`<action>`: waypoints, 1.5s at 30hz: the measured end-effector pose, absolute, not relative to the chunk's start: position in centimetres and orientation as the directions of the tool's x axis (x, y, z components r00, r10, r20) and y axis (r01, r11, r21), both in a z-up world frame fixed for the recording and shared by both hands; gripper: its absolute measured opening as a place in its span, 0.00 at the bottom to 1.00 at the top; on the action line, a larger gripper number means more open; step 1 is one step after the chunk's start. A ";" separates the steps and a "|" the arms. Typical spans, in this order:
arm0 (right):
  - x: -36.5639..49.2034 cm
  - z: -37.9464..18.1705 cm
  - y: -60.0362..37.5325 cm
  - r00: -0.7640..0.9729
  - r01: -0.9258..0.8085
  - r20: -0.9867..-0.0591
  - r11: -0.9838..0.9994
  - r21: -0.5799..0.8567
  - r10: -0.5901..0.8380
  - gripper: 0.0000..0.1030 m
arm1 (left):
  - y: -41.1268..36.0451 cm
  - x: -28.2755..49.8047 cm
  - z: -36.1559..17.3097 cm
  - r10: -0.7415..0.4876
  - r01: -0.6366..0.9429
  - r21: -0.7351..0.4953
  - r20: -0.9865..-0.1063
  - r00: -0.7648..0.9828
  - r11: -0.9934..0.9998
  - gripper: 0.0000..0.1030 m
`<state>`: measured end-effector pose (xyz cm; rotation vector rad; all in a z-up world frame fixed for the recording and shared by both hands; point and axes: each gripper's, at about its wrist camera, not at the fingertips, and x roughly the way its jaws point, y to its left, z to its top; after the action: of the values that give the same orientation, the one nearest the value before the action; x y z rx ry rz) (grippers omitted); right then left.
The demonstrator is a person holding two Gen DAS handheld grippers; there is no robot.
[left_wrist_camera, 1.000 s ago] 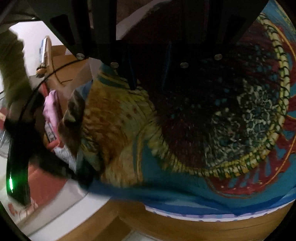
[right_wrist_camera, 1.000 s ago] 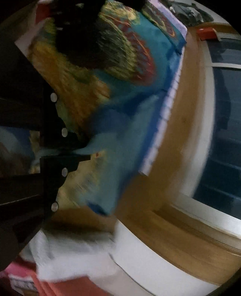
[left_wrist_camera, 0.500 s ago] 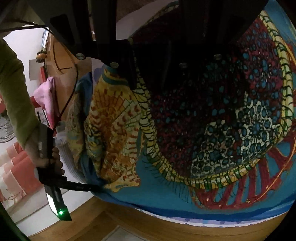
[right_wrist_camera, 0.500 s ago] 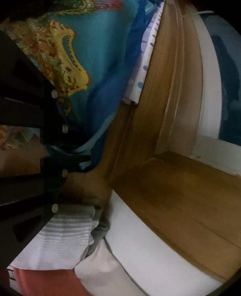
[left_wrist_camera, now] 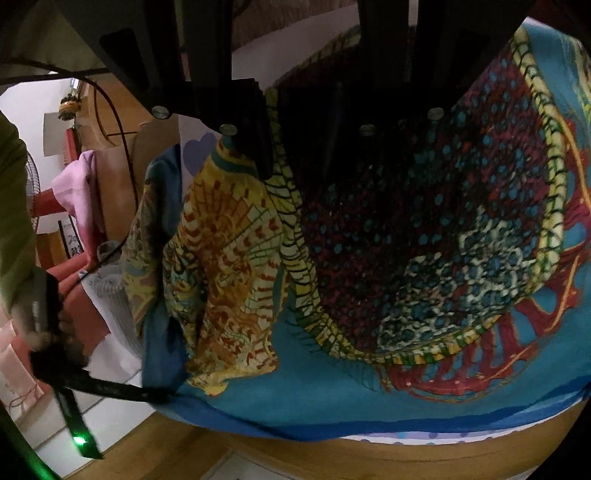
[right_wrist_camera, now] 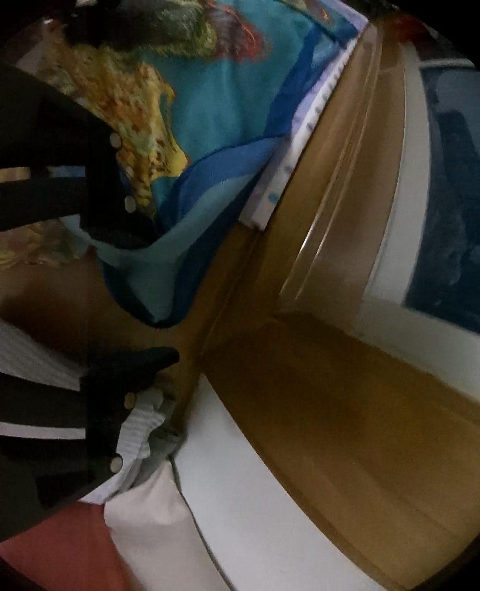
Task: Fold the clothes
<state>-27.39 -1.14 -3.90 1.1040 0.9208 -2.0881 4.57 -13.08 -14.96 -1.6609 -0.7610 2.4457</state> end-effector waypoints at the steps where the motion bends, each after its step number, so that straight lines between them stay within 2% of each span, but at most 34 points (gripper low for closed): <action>1: -26.9 -3.6 -1.2 -0.489 0.767 -0.853 -0.556 -0.321 -0.182 0.62 | -13.3 4.9 -14.7 0.332 0.213 -0.447 -0.845 -0.419 -0.869 0.25; 6: -25.9 -2.9 -0.8 -0.507 0.785 -0.853 -0.475 -0.397 -0.124 0.64 | -15.6 6.4 -13.9 0.279 0.297 -0.450 -0.835 -0.474 -0.842 0.25; 9: -26.0 -2.4 0.2 -0.484 0.803 -0.867 -0.453 -0.387 -0.116 0.64 | -16.8 6.8 -14.4 0.240 0.352 -0.432 -0.847 -0.474 -0.830 0.25; 17: -25.9 -1.5 1.9 -0.455 0.845 -0.888 -0.349 -0.405 -0.071 0.66 | -18.1 8.4 -15.9 0.253 0.384 -0.458 -0.842 -0.477 -0.802 0.25; 21: -28.9 -1.7 1.7 -0.360 0.844 -0.930 -0.451 -0.290 -0.077 0.69 | -18.2 8.1 -15.7 0.268 0.375 -0.468 -0.839 -0.474 -0.801 0.25; 25: -29.7 -3.5 0.6 -0.244 0.862 -0.965 -0.477 -0.170 -0.097 0.69 | -18.1 5.7 -13.9 0.335 0.289 -0.515 -0.803 -0.493 -0.807 0.25; 27: -29.1 -4.6 0.0 -0.238 0.867 -0.967 -0.470 -0.167 -0.096 0.69 | -17.8 3.8 -12.2 0.325 0.233 -0.489 -0.799 -0.506 -0.840 0.25; 30: -28.7 -5.5 -0.2 -0.237 0.861 -0.966 -0.482 -0.161 -0.102 0.69 | -16.6 -0.7 -10.4 0.375 0.105 -0.492 -0.769 -0.517 -0.864 0.25; 35: -28.7 -6.0 0.5 -0.246 0.837 -0.962 -0.525 -0.151 -0.116 0.69 | -12.5 -9.6 -10.8 0.425 -0.040 -0.463 -0.773 -0.471 -0.886 0.25; 41: -28.3 -5.9 1.2 -0.267 0.815 -0.954 -0.560 -0.148 -0.137 0.69 | -9.4 -19.4 -12.0 0.530 -0.090 -0.555 -0.716 -0.454 -0.827 0.25; 45: -27.0 -4.3 1.9 -0.296 0.822 -0.939 -0.546 -0.158 -0.175 0.69 | -7.7 -23.6 -14.2 0.460 -0.069 -0.478 -0.780 -0.425 -0.875 0.25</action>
<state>-27.00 1.90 -4.31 1.2649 0.8672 -1.9072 -23.59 -7.73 -14.17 -1.4608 -0.5455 2.3484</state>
